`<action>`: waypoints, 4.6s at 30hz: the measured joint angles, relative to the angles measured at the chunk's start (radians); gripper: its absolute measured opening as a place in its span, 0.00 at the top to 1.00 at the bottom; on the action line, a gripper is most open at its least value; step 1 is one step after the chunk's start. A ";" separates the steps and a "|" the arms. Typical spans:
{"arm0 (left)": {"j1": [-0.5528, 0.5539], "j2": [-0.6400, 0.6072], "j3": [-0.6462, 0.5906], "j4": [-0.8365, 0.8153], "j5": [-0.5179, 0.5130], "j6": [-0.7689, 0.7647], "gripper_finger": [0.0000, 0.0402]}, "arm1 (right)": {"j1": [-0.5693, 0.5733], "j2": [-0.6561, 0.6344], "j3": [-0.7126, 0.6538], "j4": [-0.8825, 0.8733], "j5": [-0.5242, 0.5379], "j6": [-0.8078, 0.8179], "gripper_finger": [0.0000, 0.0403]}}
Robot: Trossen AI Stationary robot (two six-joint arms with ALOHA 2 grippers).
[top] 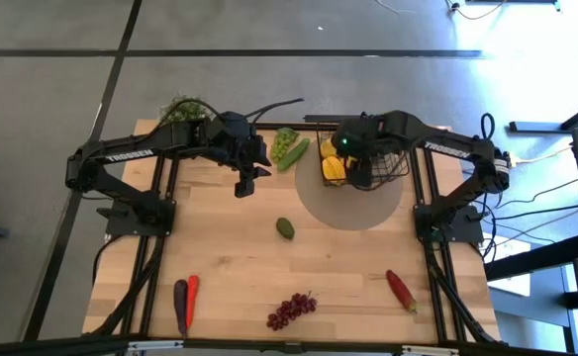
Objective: Build produce basket
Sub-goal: Put the yellow bell pepper into the wire basket, then put the red grapes into the wire basket
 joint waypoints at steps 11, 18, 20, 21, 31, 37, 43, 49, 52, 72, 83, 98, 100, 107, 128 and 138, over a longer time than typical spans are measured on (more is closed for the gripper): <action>0.000 0.000 0.000 0.005 0.000 -0.012 0.73 | -0.151 0.000 -0.197 0.120 -0.112 -0.201 0.47; 0.000 0.000 0.000 0.005 -0.009 -0.013 0.73 | -0.166 0.000 -0.287 0.194 -0.183 -0.243 0.47; 0.000 0.000 0.000 0.007 -0.014 -0.016 0.73 | -0.167 0.000 -0.306 0.227 -0.196 -0.250 0.47; 0.000 0.000 0.000 0.008 -0.022 -0.016 0.73 | -0.167 0.000 -0.317 0.236 -0.201 -0.250 0.47; 0.000 0.000 0.000 0.012 -0.034 -0.017 0.73 | -0.167 0.000 -0.387 0.281 -0.212 -0.263 0.45; 0.000 0.000 0.000 0.012 -0.034 -0.017 0.73 | -0.165 0.000 -0.387 0.307 -0.152 -0.343 0.34; 0.000 0.000 0.000 0.012 -0.034 -0.041 0.73 | -0.166 0.000 -0.387 0.299 -0.212 -0.328 0.29; 0.000 0.000 0.000 0.012 -0.034 -0.065 0.73 | -0.166 0.000 -0.387 0.296 -0.212 -0.301 0.30; 0.000 0.000 0.000 0.011 -0.034 -0.074 0.73 | -0.166 0.002 -0.361 0.265 -0.206 -0.300 0.29; 0.000 0.000 0.000 -0.087 0.040 -0.436 0.73 | -0.150 -0.121 -0.166 0.075 -0.313 -0.054 0.30; -0.082 0.000 -0.055 -0.353 0.107 -0.990 0.73 | -0.137 -0.218 -0.161 0.073 -0.441 0.086 0.30; -0.443 -0.009 -0.159 -0.398 0.096 -1.626 0.73 | -0.054 -0.243 -0.161 0.083 -0.460 0.092 0.30; -0.483 -0.010 -0.159 -0.398 0.056 -1.632 0.73 | -0.045 -0.243 -0.161 0.089 -0.494 0.089 0.30; -0.562 -0.010 -0.159 -0.307 -0.102 -1.619 0.73 | -0.020 -0.239 -0.161 0.103 -0.611 0.114 0.30; -0.742 0.127 -0.158 0.369 -0.292 -1.191 0.73 | 0.243 -0.237 -0.162 0.196 -0.704 -0.153 0.30; -0.755 0.226 -0.158 0.399 -0.317 -1.192 0.73 | 0.393 -0.174 -0.188 0.412 -0.564 -0.173 0.30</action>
